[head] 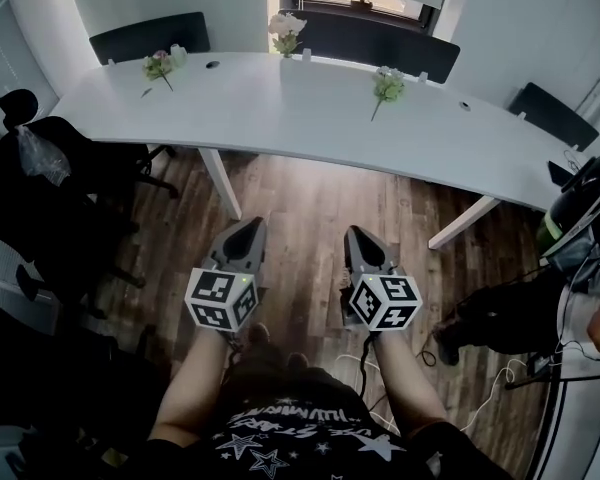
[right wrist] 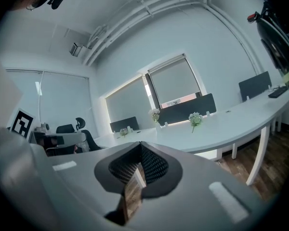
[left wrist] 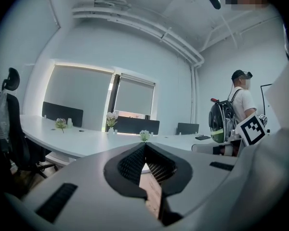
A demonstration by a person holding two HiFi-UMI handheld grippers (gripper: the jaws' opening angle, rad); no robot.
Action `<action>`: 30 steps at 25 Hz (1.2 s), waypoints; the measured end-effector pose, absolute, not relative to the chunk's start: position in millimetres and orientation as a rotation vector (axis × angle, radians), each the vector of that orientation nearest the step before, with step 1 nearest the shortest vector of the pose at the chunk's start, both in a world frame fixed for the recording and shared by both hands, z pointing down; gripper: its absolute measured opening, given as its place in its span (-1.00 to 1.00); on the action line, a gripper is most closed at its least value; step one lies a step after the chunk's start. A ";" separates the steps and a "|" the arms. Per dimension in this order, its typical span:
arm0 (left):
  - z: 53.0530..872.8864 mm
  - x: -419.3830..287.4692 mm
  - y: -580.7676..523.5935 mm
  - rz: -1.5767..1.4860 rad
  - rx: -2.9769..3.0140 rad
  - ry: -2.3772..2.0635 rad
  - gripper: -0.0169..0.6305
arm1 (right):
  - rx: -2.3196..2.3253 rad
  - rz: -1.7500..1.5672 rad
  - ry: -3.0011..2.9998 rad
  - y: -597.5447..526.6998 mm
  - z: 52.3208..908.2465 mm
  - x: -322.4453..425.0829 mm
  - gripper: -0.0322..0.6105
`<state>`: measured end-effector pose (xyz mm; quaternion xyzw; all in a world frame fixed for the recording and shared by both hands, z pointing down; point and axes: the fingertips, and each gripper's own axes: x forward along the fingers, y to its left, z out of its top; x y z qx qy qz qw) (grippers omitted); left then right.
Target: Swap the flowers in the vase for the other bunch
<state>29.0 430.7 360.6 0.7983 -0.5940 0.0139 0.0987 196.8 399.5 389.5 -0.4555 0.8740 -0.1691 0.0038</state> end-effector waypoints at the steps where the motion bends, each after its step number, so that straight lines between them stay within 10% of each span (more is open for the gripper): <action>1: 360.6 26.7 428.1 0.036 2.358 -1.766 -0.92 | -1.430 -0.538 2.740 396.7 391.7 196.5 -0.89; 30: 382.1 -71.3 208.3 0.033 2.357 -1.629 -0.92 | -1.522 -0.518 2.771 192.9 389.6 103.9 -0.89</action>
